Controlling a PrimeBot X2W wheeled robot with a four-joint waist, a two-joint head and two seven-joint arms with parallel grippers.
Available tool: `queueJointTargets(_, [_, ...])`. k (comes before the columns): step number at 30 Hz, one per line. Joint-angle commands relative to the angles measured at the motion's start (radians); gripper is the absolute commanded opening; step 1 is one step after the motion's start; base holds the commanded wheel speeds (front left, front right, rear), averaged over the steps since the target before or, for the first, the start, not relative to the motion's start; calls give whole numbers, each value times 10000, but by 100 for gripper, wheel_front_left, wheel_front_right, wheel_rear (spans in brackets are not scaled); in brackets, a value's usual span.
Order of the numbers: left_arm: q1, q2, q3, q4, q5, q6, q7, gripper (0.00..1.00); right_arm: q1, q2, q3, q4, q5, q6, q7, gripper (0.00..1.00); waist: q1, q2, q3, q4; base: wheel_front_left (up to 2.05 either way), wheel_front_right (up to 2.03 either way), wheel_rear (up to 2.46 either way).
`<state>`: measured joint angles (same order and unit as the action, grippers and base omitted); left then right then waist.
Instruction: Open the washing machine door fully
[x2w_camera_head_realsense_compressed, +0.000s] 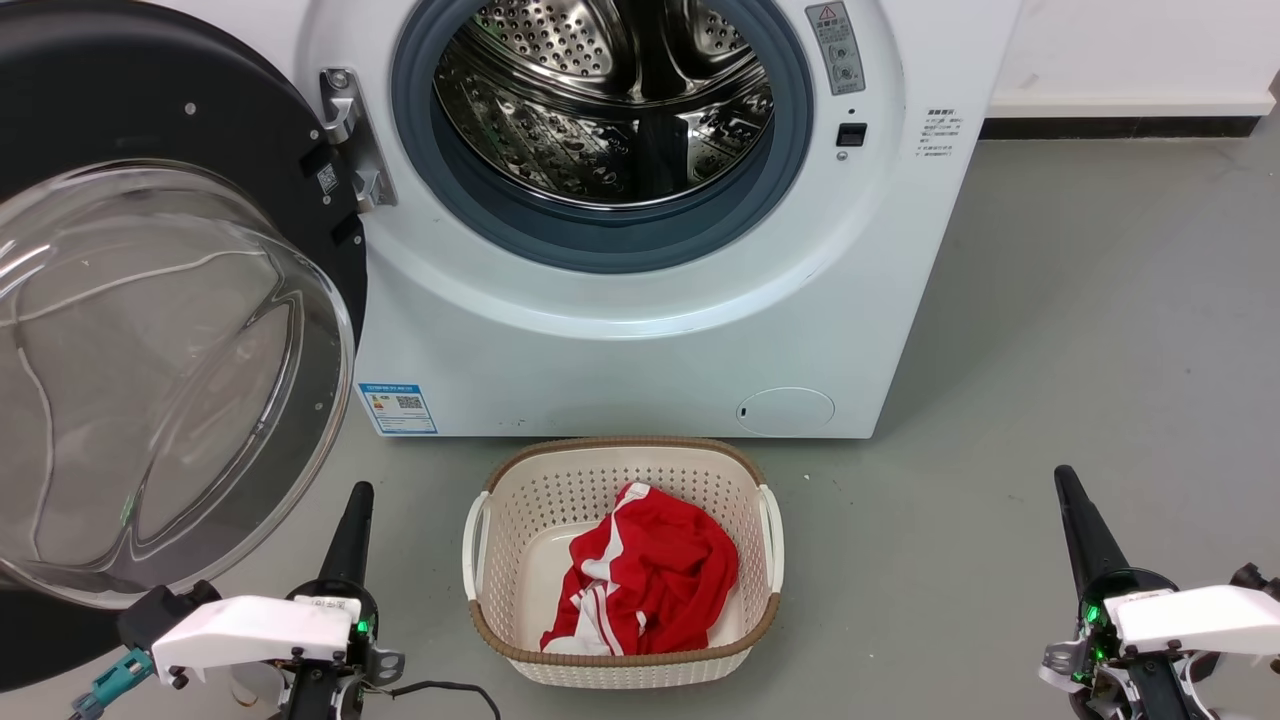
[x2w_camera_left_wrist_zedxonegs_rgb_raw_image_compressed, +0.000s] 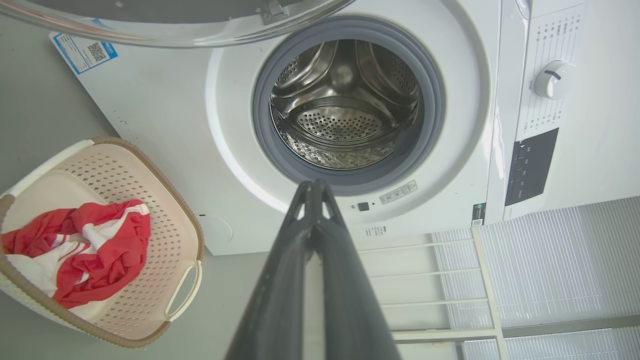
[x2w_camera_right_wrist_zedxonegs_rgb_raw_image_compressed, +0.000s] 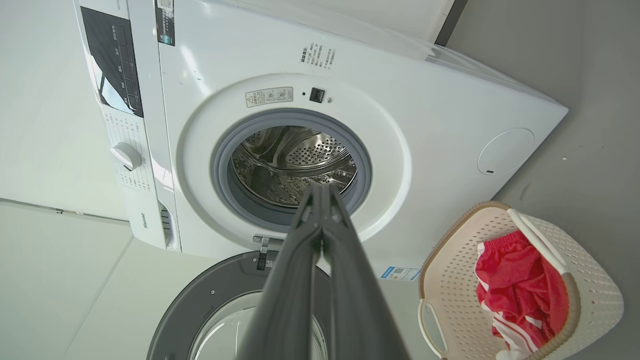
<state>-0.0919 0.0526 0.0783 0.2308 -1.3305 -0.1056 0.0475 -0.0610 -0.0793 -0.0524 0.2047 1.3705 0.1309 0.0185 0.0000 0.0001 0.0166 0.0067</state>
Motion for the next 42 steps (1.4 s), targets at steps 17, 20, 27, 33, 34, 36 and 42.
queueJointTargets(17, [-184,-14,219,80,-1532,-173,377,0,-352,-5,-146,202,1490,-2,368,0,0,-1,-65,-32,0,0,0])
queueJointTargets(20, [-189,-18,249,93,-1764,-199,448,0,-390,2,-166,239,1707,-2,427,0,0,-1,-76,-38,0,0,0])
queueJointTargets(27, [-195,-23,321,125,-2287,-235,565,0,-464,20,-215,325,2214,-1,549,0,0,-1,-103,-51,0,0,0])
queueJointTargets(33, [-207,-30,378,153,-2713,-266,663,0,-478,36,-258,390,2624,-3,664,0,0,-1,-126,-62,0,0,0])
queueJointTargets(34, [-209,-31,386,159,-2787,-275,687,0,-493,38,-263,394,2692,-2,686,0,0,-1,-130,-64,0,0,0])
queueJointTargets(36, [-206,-31,392,163,-2846,-280,709,0,-507,47,-271,405,2740,-2,694,0,0,-1,-135,-67,0,0,0])
queueJointTargets(42, [-202,-31,389,159,-2826,-280,703,0,-510,69,-297,402,2699,-2,711,0,0,-1,-135,-67,0,0,0])
